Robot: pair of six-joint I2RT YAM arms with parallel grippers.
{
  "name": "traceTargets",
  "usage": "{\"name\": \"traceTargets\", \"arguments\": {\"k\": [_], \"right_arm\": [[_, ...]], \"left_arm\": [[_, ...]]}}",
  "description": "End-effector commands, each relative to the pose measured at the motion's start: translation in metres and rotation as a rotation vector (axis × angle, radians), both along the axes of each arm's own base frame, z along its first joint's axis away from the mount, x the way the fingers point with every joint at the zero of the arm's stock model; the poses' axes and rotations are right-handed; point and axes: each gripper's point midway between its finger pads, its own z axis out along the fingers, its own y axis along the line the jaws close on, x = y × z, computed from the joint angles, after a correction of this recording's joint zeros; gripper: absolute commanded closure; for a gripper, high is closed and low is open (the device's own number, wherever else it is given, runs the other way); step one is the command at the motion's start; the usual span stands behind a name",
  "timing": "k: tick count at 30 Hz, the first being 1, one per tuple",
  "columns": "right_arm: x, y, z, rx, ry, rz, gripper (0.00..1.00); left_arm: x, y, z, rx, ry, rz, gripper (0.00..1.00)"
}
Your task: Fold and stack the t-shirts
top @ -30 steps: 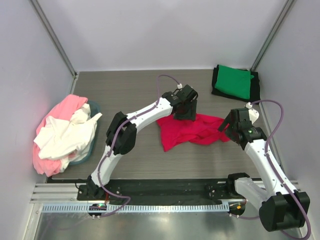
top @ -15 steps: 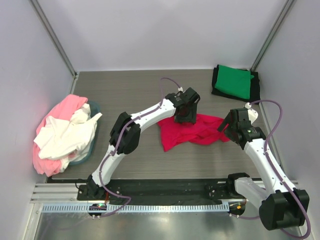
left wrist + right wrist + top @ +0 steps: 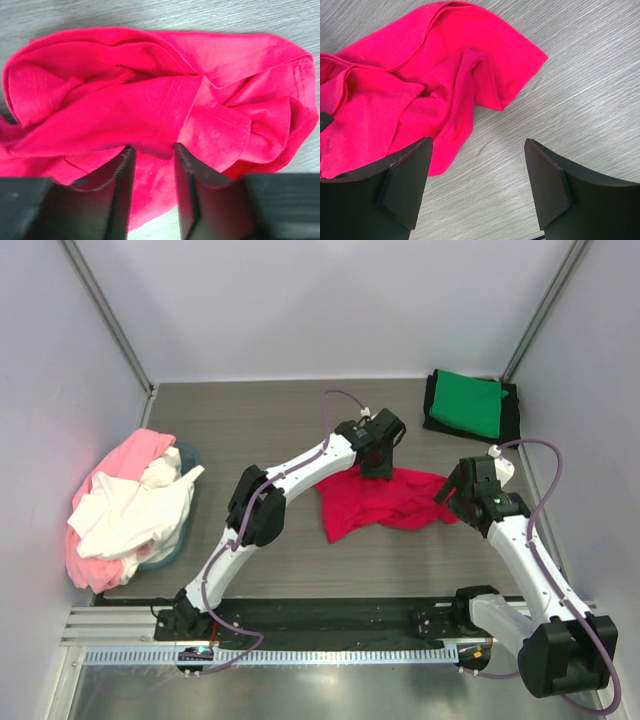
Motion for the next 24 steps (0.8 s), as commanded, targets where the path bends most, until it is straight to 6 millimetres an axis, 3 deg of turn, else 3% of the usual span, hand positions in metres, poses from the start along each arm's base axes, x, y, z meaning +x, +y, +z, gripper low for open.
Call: {"name": "traceTargets", "arguments": {"k": [1, 8, 10, 14, 17, 18, 19, 21, 22, 24], "right_arm": [[0.007, -0.001, 0.002, -0.012, -0.028, 0.008, 0.2], [0.008, -0.002, 0.001, -0.015, -0.024, 0.008, 0.2], [0.008, -0.002, 0.001, -0.014, -0.025, 0.008, 0.2], [0.008, -0.002, 0.001, -0.016, -0.024, 0.008, 0.2], [0.008, -0.002, 0.002, -0.016, -0.027, 0.007, 0.2], [0.009, -0.002, 0.003, -0.014, -0.03, 0.01, 0.2], [0.009, -0.001, 0.003, -0.012, -0.029, 0.014, 0.2], [0.011, 0.003, 0.007, 0.007, -0.038, 0.029, 0.2], [0.012, 0.005, 0.01, 0.017, -0.048, 0.033, 0.2], [0.014, 0.006, 0.014, 0.025, -0.059, 0.033, 0.2]], "left_arm": [[0.0, -0.003, 0.005, 0.001, -0.005, -0.001, 0.68], [-0.003, 0.0, 0.0, 0.011, 0.005, -0.004, 0.99], [-0.002, 0.002, 0.001, 0.015, 0.0, 0.0, 1.0], [0.002, 0.008, 0.026, 0.01, -0.044, 0.002, 1.0], [0.012, 0.024, 0.075, -0.016, -0.114, 0.025, 1.0], [0.014, 0.031, 0.105, -0.049, -0.151, 0.035, 1.0], [0.016, 0.039, 0.121, -0.06, -0.172, 0.044, 1.0], [0.023, 0.063, 0.16, -0.075, -0.232, 0.074, 1.0], [0.021, 0.083, 0.196, -0.1, -0.287, 0.097, 1.0], [0.016, 0.105, 0.228, -0.111, -0.351, 0.122, 1.0]]}}
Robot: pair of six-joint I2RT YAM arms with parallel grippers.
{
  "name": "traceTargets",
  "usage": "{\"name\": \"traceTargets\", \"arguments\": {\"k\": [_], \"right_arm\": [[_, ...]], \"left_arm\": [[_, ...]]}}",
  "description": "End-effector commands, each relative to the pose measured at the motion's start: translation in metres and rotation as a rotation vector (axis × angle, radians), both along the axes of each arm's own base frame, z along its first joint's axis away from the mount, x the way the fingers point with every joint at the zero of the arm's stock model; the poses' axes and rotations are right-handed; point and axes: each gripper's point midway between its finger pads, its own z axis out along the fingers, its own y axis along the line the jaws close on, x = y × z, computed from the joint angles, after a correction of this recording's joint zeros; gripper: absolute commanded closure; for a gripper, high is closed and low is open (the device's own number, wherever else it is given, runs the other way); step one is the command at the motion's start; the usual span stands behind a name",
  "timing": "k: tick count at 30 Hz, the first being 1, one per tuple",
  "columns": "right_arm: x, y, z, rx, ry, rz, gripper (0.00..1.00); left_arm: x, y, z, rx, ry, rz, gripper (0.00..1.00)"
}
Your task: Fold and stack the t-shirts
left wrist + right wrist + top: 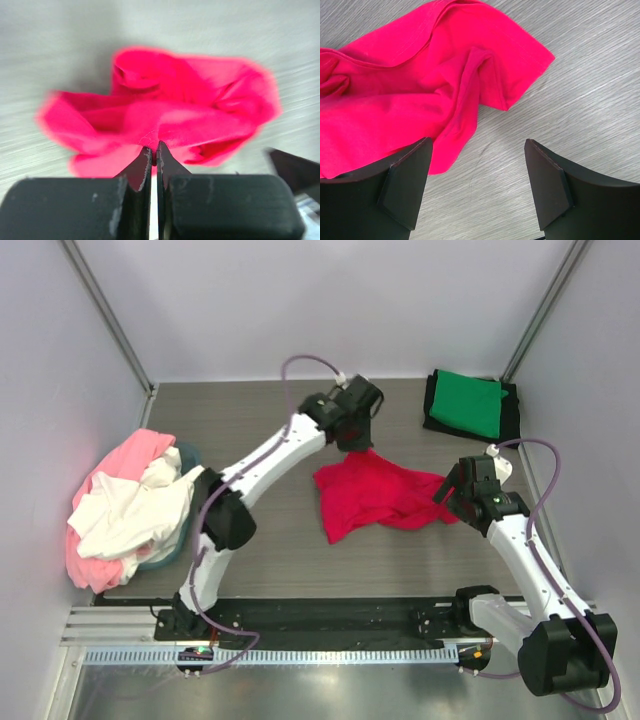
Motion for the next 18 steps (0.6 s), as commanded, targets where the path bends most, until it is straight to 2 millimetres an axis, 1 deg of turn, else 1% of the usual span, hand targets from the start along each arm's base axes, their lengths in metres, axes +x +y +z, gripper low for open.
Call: {"name": "traceTargets", "arguments": {"k": [1, 2, 3, 4, 5, 6, 7, 8, 9, 10, 11, 12, 13, 14, 15, 16, 17, 18], "right_arm": [[0.012, 0.004, 0.016, 0.025, -0.066, 0.009, 0.2], [0.013, 0.005, 0.018, 0.032, -0.073, 0.009, 0.2], [0.014, 0.007, 0.019, 0.043, -0.076, 0.011, 0.2], [0.014, 0.008, 0.021, 0.05, -0.079, 0.012, 0.2], [0.015, 0.01, 0.021, 0.06, -0.082, 0.011, 0.2], [0.015, 0.012, 0.021, 0.072, -0.079, 0.016, 0.2], [0.016, 0.014, 0.021, 0.081, -0.082, 0.016, 0.2], [0.016, 0.016, 0.021, 0.092, -0.084, 0.019, 0.2], [0.017, 0.019, 0.02, 0.104, -0.083, 0.028, 0.2], [0.018, 0.025, 0.019, 0.132, -0.084, 0.047, 0.2], [0.019, 0.031, 0.018, 0.155, -0.084, 0.07, 0.2], [0.02, 0.036, 0.017, 0.176, -0.087, 0.099, 0.2], [0.021, 0.052, 0.017, 0.241, -0.089, 0.159, 0.2], [0.021, 0.057, 0.016, 0.263, -0.09, 0.18, 0.2], [0.021, 0.061, 0.016, 0.278, -0.088, 0.195, 0.21], [0.021, 0.065, 0.013, 0.294, -0.08, 0.209, 0.21], [0.019, 0.069, 0.01, 0.312, -0.068, 0.226, 0.21], [0.018, 0.072, 0.008, 0.324, -0.062, 0.241, 0.21]], "left_arm": [[-0.008, 0.072, 0.178, -0.163, -0.314, 0.08, 1.0], [-0.011, 0.085, 0.19, -0.163, -0.348, 0.104, 1.0], [-0.016, 0.099, 0.182, -0.136, -0.335, 0.116, 1.0], [-0.021, 0.109, 0.183, -0.135, -0.339, 0.127, 1.0], [-0.034, 0.126, 0.201, -0.17, -0.372, 0.139, 1.0], [-0.04, 0.136, 0.17, -0.116, -0.324, 0.148, 1.0], [-0.047, 0.143, 0.157, -0.106, -0.304, 0.158, 1.0], [-0.057, 0.154, 0.168, -0.145, -0.338, 0.171, 1.0], [-0.061, 0.16, 0.156, -0.137, -0.327, 0.179, 1.0], [-0.066, 0.168, 0.12, -0.1, -0.28, 0.19, 1.0], [-0.074, 0.177, 0.121, -0.121, -0.288, 0.2, 1.0], [-0.079, 0.183, 0.109, -0.117, -0.272, 0.208, 1.0], [-0.082, 0.188, 0.099, -0.113, -0.258, 0.215, 1.0], [-0.087, 0.195, 0.074, -0.084, -0.217, 0.23, 1.0], [-0.093, 0.2, 0.072, -0.091, -0.221, 0.234, 1.0], [-0.095, 0.202, 0.066, -0.094, -0.214, 0.238, 1.0], [-0.1, 0.208, 0.047, -0.071, -0.18, 0.247, 1.0], [-0.102, 0.208, 0.043, -0.074, -0.175, 0.249, 1.0]]}}
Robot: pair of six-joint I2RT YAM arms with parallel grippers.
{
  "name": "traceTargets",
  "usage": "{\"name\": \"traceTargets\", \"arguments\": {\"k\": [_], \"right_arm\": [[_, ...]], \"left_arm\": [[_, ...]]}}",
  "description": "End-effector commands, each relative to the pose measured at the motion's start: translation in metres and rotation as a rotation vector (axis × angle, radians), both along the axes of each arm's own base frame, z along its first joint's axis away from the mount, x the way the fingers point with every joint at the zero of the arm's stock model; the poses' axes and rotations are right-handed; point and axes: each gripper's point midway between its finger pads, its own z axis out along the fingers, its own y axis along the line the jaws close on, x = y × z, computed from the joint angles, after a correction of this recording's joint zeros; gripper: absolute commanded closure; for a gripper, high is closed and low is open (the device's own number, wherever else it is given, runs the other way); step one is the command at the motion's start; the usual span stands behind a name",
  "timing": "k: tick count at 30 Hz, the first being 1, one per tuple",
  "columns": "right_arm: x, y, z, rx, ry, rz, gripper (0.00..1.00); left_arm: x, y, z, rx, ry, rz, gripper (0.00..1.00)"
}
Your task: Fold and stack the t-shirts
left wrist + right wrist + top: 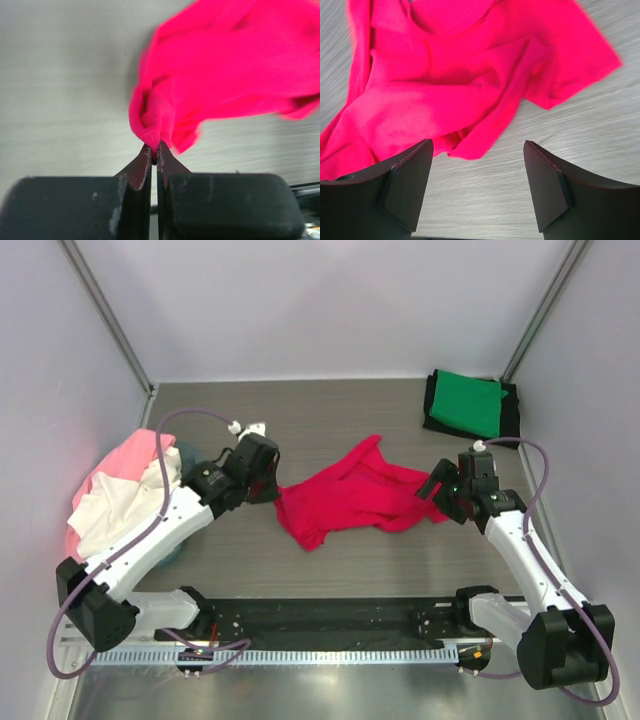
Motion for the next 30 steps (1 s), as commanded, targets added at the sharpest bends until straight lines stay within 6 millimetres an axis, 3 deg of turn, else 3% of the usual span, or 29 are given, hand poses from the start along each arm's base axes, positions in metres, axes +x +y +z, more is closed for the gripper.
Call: {"name": "traceTargets", "arguments": {"k": [1, 6, 11, 16, 17, 19, 20, 22, 23, 26, 27, 29, 30], "right_arm": [[0.005, 0.025, 0.003, 0.103, -0.033, 0.102, 0.22], [-0.005, 0.065, 0.002, 0.216, -0.053, 0.257, 0.23], [-0.02, 0.144, 0.012, 0.214, -0.063, 0.516, 0.23], [-0.021, 0.204, 0.009, 0.213, -0.039, 0.637, 0.24], [-0.022, 0.223, 0.02, 0.227, -0.06, 0.68, 0.25], [-0.024, 0.247, 0.022, 0.235, -0.063, 0.726, 0.27], [-0.025, 0.266, 0.021, 0.223, -0.056, 0.758, 0.28], [-0.022, 0.283, 0.02, 0.211, -0.049, 0.77, 0.32], [-0.025, 0.293, 0.004, 0.188, -0.013, 0.782, 0.33], [-0.024, 0.312, -0.003, 0.163, 0.0, 0.799, 0.39], [-0.029, 0.322, -0.019, 0.135, 0.036, 0.818, 0.42], [-0.028, 0.329, -0.02, 0.118, 0.042, 0.819, 0.46], [-0.027, 0.33, -0.032, 0.09, 0.062, 0.812, 0.46]], "left_arm": [[-0.001, 0.003, -0.002, -0.061, -0.03, 0.032, 1.0], [-0.009, 0.002, -0.018, -0.08, 0.001, 0.022, 1.0], [-0.018, -0.001, -0.028, -0.106, 0.028, 0.009, 1.0], [-0.021, 0.027, -0.034, 0.002, 0.011, 0.061, 1.0], [-0.022, 0.03, -0.036, 0.011, 0.014, 0.065, 1.0], [-0.024, 0.033, -0.04, 0.027, 0.027, 0.064, 1.0], [-0.025, 0.036, -0.045, 0.038, 0.037, 0.072, 0.95], [-0.027, 0.044, -0.055, 0.08, 0.067, 0.09, 0.81], [-0.03, 0.05, -0.061, 0.102, 0.089, 0.111, 0.68], [-0.034, 0.06, -0.068, 0.114, 0.104, 0.135, 0.5], [-0.036, 0.072, -0.072, 0.12, 0.113, 0.164, 0.32], [-0.04, 0.083, -0.069, 0.119, 0.104, 0.183, 0.25], [-0.039, 0.09, -0.067, 0.123, 0.099, 0.201, 0.23]]}}
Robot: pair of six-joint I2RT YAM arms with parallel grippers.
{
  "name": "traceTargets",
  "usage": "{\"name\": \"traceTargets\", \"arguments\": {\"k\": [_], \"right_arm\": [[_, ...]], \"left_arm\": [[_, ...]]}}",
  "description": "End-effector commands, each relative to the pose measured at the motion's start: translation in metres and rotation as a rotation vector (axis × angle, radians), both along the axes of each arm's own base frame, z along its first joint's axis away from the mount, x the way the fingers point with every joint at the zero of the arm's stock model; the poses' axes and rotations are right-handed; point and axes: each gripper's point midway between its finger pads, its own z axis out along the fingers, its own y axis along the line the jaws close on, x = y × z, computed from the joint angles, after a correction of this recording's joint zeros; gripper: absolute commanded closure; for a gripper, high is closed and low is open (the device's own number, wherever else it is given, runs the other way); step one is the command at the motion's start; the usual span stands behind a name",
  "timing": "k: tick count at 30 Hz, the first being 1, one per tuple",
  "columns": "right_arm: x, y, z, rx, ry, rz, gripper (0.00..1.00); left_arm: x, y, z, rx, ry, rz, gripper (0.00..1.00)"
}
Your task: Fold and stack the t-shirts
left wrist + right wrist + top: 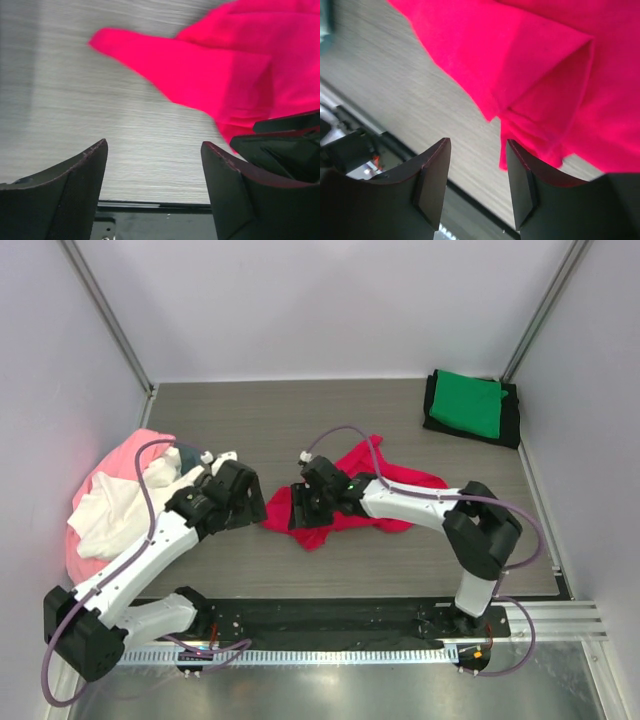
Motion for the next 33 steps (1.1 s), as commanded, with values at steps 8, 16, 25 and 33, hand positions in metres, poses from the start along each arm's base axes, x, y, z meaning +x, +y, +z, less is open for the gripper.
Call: {"name": "traceTargets", "arguments": {"k": [8, 16, 25, 33], "right_arm": [[0.012, 0.026, -0.02, -0.106, -0.035, -0.029, 0.48], [0.017, 0.031, -0.031, -0.132, -0.026, -0.042, 0.56], [0.02, 0.039, -0.024, -0.119, -0.028, -0.045, 0.73], [0.017, 0.038, -0.009, -0.12, -0.022, -0.044, 0.99]], "left_arm": [[-0.008, 0.037, 0.027, 0.039, -0.073, 0.056, 0.18], [-0.007, 0.037, 0.025, 0.038, -0.083, 0.05, 0.18], [-0.005, 0.037, 0.024, 0.041, -0.089, 0.049, 0.18], [-0.004, 0.038, 0.022, 0.053, -0.086, 0.053, 0.18]]}}
